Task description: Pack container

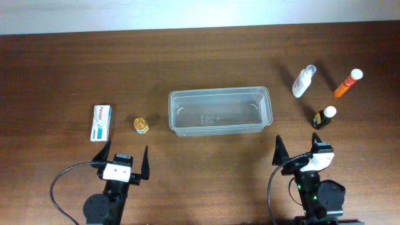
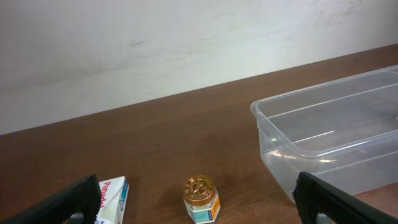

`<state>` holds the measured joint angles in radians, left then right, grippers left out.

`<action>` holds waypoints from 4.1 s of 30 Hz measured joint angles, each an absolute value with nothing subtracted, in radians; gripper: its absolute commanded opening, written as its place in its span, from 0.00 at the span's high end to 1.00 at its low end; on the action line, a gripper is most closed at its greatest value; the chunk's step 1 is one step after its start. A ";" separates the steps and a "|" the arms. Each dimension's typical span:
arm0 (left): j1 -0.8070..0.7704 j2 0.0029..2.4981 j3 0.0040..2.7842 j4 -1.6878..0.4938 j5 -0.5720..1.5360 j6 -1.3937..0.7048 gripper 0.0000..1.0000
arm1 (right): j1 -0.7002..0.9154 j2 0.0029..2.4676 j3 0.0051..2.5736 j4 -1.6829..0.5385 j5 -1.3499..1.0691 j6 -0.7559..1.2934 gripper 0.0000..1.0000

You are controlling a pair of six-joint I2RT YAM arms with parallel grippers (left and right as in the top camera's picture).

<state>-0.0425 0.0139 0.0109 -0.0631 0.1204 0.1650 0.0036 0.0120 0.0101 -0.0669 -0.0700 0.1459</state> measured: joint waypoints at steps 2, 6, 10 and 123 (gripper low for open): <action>-0.043 0.014 0.010 -0.063 0.120 0.165 0.01 | 0.004 0.012 0.010 -0.067 -0.070 0.145 0.02; -0.043 0.014 0.010 -0.064 0.120 0.165 0.01 | 0.004 0.012 0.010 -0.067 -0.070 0.146 0.02; -0.043 0.014 0.011 -0.063 0.120 0.165 0.01 | 0.004 0.012 0.010 -0.067 -0.070 0.146 0.02; -0.043 0.014 0.011 -0.064 0.120 0.165 0.01 | -0.180 1.903 1.889 -1.164 -0.042 -0.136 0.02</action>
